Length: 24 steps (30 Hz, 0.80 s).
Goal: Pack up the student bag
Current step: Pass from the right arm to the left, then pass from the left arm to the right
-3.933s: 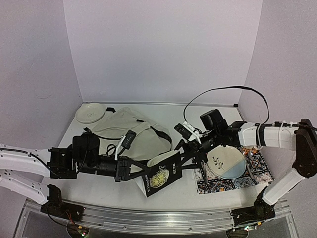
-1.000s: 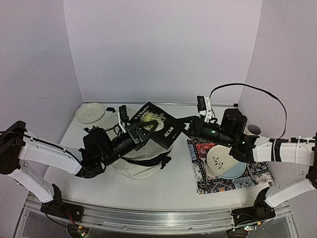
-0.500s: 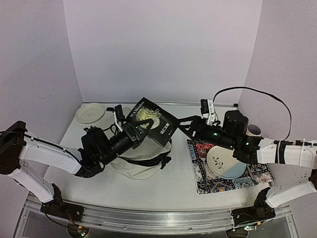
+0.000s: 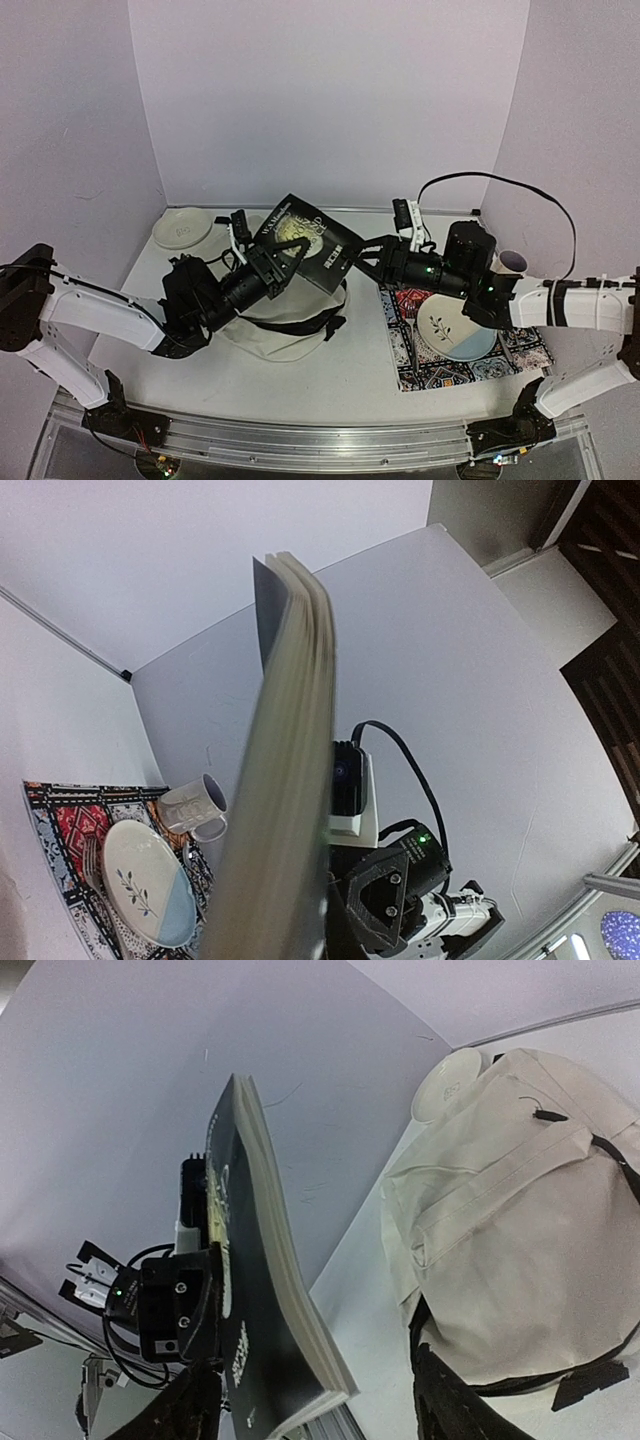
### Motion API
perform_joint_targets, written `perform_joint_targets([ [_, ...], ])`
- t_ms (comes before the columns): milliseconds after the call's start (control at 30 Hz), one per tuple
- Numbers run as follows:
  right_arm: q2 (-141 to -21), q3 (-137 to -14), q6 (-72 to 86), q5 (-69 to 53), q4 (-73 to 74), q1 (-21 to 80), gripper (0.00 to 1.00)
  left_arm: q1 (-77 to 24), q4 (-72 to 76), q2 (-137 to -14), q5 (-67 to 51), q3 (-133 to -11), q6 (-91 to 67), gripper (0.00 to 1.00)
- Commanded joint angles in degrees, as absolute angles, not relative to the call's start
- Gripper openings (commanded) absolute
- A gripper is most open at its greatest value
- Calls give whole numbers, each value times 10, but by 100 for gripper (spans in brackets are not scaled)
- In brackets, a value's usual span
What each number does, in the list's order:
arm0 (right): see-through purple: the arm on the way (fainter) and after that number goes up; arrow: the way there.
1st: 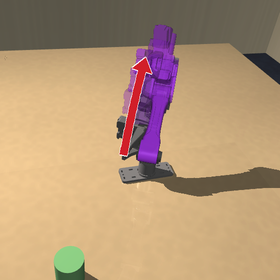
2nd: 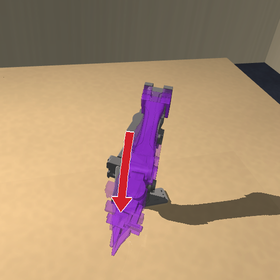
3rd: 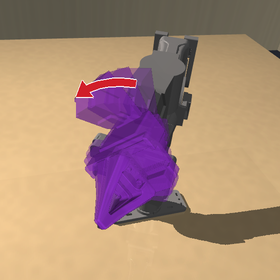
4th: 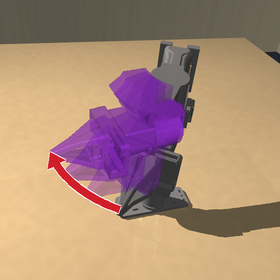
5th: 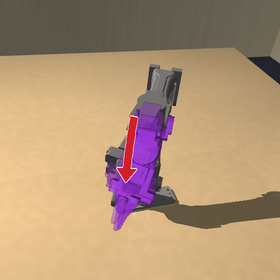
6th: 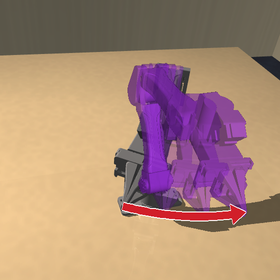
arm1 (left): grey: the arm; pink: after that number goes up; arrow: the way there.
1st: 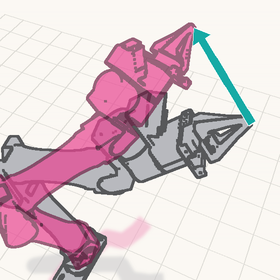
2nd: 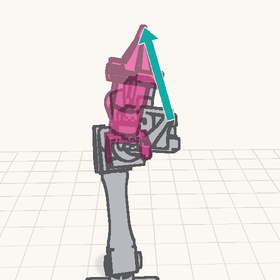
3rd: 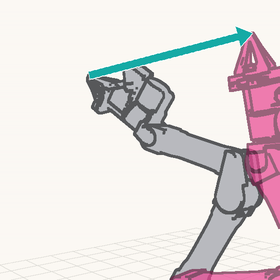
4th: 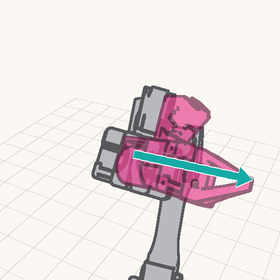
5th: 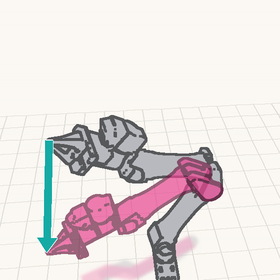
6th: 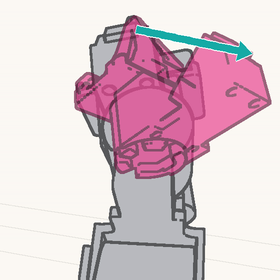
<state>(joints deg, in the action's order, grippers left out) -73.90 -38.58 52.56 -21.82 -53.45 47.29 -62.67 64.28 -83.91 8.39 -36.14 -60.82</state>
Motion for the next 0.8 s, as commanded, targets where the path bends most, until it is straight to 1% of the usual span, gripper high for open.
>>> perform_joint_targets([
  [0, -737, -428, 514, -250, -599, 475, 62, -624, 681, -852, 65, -376, -626, 0],
  [200, -731, -439, 498, -242, -600, 475, 53, -624, 683, -864, 65, -368, -648, 0],
  [333, -736, -440, 497, -241, -600, 475, 43, -624, 683, -866, 66, -367, -655, 0],
  [467, -741, -434, 497, -237, -600, 475, 30, -624, 683, -866, 67, -365, -655, 0],
  [567, -738, -424, 495, -228, -600, 472, 12, -624, 683, -865, 68, -360, -653, 0],
  [600, -736, -422, 495, -226, -600, 471, 8, -624, 683, -864, 67, -357, -653, 1],
  [700, -734, -419, 488, -218, -591, 469, 1, -624, 683, -863, 71, -343, -653, 4],
  [767, -730, -415, 480, -206, -578, 466, 0, -624, 682, -859, 76, -329, -648, 9],
])
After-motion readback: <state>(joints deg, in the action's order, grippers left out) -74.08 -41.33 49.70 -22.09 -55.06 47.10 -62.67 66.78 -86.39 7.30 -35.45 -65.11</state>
